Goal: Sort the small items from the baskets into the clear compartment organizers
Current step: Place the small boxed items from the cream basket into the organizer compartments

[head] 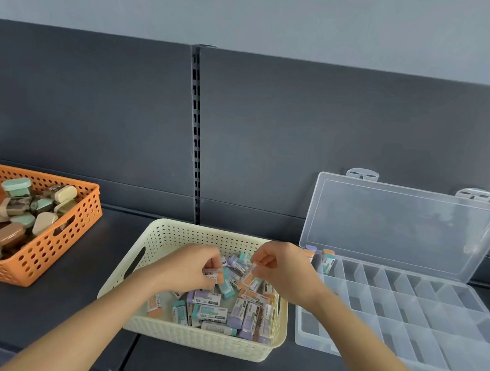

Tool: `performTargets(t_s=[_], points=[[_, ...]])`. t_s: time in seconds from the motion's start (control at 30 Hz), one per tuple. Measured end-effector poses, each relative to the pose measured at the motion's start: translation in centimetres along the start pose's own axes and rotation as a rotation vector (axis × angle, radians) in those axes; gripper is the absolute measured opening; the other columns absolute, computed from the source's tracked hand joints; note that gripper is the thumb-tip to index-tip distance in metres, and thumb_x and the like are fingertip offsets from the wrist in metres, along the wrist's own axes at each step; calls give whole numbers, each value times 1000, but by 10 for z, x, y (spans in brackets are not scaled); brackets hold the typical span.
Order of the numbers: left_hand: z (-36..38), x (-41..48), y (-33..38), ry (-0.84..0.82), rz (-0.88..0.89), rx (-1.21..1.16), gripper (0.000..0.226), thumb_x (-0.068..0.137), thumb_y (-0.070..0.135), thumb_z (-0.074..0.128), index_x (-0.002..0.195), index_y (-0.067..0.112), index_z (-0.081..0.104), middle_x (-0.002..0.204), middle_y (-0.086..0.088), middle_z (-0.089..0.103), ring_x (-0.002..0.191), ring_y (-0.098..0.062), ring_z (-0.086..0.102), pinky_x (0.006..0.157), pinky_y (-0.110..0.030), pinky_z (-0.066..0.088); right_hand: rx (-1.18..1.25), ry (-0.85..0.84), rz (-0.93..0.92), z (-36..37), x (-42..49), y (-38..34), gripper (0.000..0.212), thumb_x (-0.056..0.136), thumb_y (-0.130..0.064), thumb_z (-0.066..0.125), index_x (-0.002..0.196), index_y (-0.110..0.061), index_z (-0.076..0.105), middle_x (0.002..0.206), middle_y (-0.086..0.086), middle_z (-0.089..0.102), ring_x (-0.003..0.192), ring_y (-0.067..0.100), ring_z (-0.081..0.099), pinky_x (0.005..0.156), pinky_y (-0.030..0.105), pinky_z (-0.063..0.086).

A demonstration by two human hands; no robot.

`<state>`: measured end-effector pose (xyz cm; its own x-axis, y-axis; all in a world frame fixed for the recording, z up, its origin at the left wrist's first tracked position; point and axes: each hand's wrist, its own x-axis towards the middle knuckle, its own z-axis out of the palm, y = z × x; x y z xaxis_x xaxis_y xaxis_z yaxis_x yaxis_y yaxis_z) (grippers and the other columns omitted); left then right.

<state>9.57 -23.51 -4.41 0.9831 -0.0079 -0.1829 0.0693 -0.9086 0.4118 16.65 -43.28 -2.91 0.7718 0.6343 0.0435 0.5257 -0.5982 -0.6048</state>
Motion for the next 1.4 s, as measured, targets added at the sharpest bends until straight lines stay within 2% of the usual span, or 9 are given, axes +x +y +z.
performTargets(t_s=[0.17,0.27,0.4,0.6,0.77,0.97,1.1,1.2,1.4], points=[[-3,-7,-5,149,-37,-133,34,84,17,68,116,28,61,107,13,62,97,-4,58,86,-25,50,1,-159,-30,-6,-1,-8,18,86,-14,67,103,-14,69,105,-1,69,86,12,66,74,21,56],[-3,-13,-10,202,-57,-173,26,81,13,70,103,25,64,97,15,63,88,-3,59,79,-21,50,-13,-241,-44,0,2,-22,15,85,-11,66,98,-9,72,98,2,71,83,19,68,77,33,58],[-5,-22,-19,237,-93,-159,15,78,12,69,87,19,59,82,10,61,75,-8,56,63,-22,45,11,-338,-29,16,11,-36,12,85,-10,65,95,-8,71,83,-4,66,69,14,66,69,24,57],[-6,-35,-29,264,-78,-181,21,79,12,69,85,29,58,86,14,64,79,-2,58,67,-22,47,-150,-474,40,43,20,-44,32,86,-13,54,110,7,59,112,25,63,88,38,64,85,50,52],[-6,-39,-29,279,-67,-229,28,81,11,69,97,31,58,89,15,66,80,-3,62,68,-25,52,-167,-478,73,51,19,-46,13,85,-19,58,85,-7,55,79,10,50,69,18,46,62,33,43],[-8,-33,-20,283,-81,-246,24,81,15,71,96,28,58,87,12,66,77,-6,63,71,-32,54,-87,-464,68,44,11,-44,11,80,-8,57,71,-9,50,64,2,38,57,16,37,52,27,32],[-9,-25,-13,305,-80,-246,26,81,15,70,97,29,56,88,12,65,78,-6,62,68,-25,51,-86,-497,53,42,7,-40,27,83,-17,63,108,-6,61,91,8,61,72,14,53,63,25,44],[-11,-21,-10,321,-74,-264,27,81,13,69,97,30,54,90,12,65,79,-7,63,71,-29,53,-44,-475,69,44,7,-40,34,81,-15,65,114,-8,58,104,9,64,77,15,56,71,31,51],[-21,-16,-6,362,-72,-265,25,80,16,69,90,32,53,93,14,68,82,-3,65,71,-31,55,4,-342,88,39,7,-41,28,83,-9,55,110,-9,63,85,1,58,65,14,55,55,22,46]])
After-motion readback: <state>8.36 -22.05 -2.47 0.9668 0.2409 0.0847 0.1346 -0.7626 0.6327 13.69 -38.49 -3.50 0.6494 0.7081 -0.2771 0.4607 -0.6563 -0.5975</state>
